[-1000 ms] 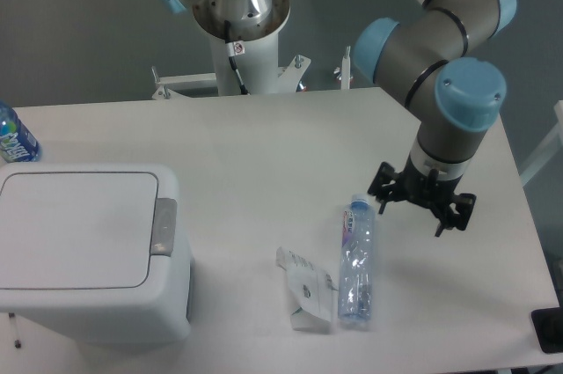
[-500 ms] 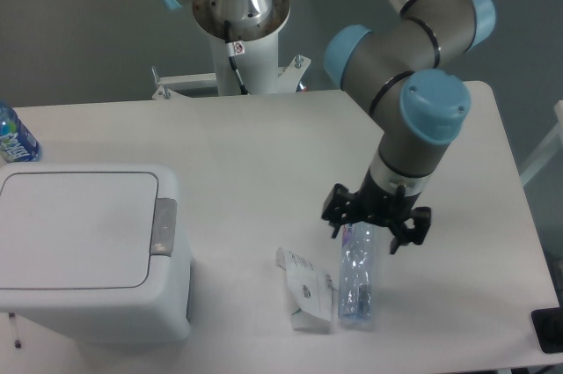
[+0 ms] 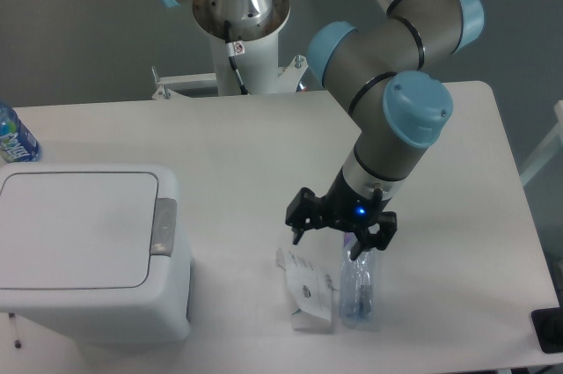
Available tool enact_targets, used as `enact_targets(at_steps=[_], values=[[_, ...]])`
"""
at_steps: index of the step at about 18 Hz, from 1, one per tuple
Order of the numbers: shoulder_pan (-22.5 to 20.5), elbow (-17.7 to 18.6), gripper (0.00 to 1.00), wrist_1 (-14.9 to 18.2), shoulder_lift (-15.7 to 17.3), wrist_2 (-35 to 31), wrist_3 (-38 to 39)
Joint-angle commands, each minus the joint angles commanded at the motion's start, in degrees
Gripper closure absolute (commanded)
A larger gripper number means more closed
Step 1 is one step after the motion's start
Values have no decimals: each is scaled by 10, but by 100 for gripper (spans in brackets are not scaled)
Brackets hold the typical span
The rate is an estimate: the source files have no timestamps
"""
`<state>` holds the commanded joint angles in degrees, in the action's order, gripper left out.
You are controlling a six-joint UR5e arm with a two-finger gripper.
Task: Open the trash can
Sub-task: 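Lower the gripper over the bottle and swing it toward the trash can, then move the gripper to the grey button on the trash can lid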
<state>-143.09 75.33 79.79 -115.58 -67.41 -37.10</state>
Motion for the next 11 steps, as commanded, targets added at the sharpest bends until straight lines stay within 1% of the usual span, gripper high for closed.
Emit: enact_targets(at_steps=[4,8,9,11], values=[[16,-28,0,50,1,11,2],[21,-72,0,105,0,40,20],[28,-78,0,115,0,44,21],[40,-85,0,120,2,48,29]])
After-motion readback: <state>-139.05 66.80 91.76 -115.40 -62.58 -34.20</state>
